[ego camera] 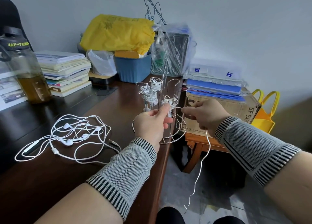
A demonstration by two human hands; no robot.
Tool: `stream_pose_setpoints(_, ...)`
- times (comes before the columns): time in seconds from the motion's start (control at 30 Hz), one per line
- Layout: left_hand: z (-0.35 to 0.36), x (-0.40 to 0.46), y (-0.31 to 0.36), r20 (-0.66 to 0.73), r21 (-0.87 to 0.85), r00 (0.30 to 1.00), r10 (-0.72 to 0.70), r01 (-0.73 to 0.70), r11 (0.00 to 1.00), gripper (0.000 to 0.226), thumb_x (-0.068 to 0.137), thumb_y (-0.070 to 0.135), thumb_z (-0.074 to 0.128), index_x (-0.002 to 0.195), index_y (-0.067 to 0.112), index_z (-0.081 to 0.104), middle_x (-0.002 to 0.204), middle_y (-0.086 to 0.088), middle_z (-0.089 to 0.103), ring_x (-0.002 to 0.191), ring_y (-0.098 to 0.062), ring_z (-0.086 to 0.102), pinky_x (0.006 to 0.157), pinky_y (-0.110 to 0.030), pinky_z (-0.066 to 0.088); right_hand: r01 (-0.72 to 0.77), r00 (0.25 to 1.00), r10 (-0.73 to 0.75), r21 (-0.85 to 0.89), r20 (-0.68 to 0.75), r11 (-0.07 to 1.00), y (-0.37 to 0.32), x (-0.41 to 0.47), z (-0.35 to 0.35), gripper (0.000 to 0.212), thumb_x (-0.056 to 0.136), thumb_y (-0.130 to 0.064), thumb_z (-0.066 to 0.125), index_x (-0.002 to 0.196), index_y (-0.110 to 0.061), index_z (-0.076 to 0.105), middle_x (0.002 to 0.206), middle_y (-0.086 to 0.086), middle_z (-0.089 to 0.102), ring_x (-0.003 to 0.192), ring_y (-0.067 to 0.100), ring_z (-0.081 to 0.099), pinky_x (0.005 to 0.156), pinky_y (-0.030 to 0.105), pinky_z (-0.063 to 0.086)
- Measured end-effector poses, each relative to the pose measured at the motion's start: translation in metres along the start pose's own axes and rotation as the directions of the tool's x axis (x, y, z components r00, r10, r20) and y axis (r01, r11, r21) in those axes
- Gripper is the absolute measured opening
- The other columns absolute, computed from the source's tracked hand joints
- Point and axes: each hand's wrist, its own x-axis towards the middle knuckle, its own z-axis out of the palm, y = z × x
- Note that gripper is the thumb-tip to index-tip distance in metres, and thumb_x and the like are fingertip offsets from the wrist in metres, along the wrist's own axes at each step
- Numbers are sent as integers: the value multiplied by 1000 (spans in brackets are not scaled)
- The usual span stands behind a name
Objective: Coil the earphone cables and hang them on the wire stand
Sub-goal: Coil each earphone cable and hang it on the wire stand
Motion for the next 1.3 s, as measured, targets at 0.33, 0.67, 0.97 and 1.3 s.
stream_pose_setpoints(0.33, -2, -2, 2, 24, -64, 1000, -19, 21, 998, 33, 81, 42, 74, 73, 11, 66, 52, 3, 66, 37, 0, 47, 41, -13, 38, 413, 858, -500, -733, 115, 541, -70, -9, -7, 18, 87, -21, 58, 71, -13, 61, 68, 4, 57, 69, 23, 55, 63, 26, 38)
stream_pose_setpoints(0.67, -1, 1, -2, 4, -37, 1000, 23, -23, 999, 32, 85, 41, 72, 69, 14, 63, 57, 2, 69, 39, 1, 50, 42, -12, 42, 394, 917, -256, -598, 305, 698, -117, -13, -8, 21, 87, -22, 64, 74, -7, 64, 47, -3, 54, 37, 4, 46, 38, 12, 36)
stream_pose_setpoints(0.97, 0, 2, -4, -19, -43, 1000, 10, -11, 999, 28, 86, 33, 71, 71, 12, 62, 56, 3, 69, 39, 1, 51, 42, -13, 43, 521, 817, -484, -761, 314, 386, -97, -22, 14, 23, 93, -21, 49, 90, -7, 66, 78, 4, 61, 69, 17, 58, 64, 29, 49)
stream_pose_setpoints(1.3, 0, 2, -2, -2, -106, 1000, -1, 1, 994, 27, 91, 9, 64, 66, 6, 57, 35, 8, 52, 30, 0, 43, 37, -13, 37, 557, 322, -868, -817, 378, -149, -55, -35, 22, 12, 55, -4, 64, 50, -6, 54, 64, 9, 50, 46, 23, 45, 46, 20, 21)
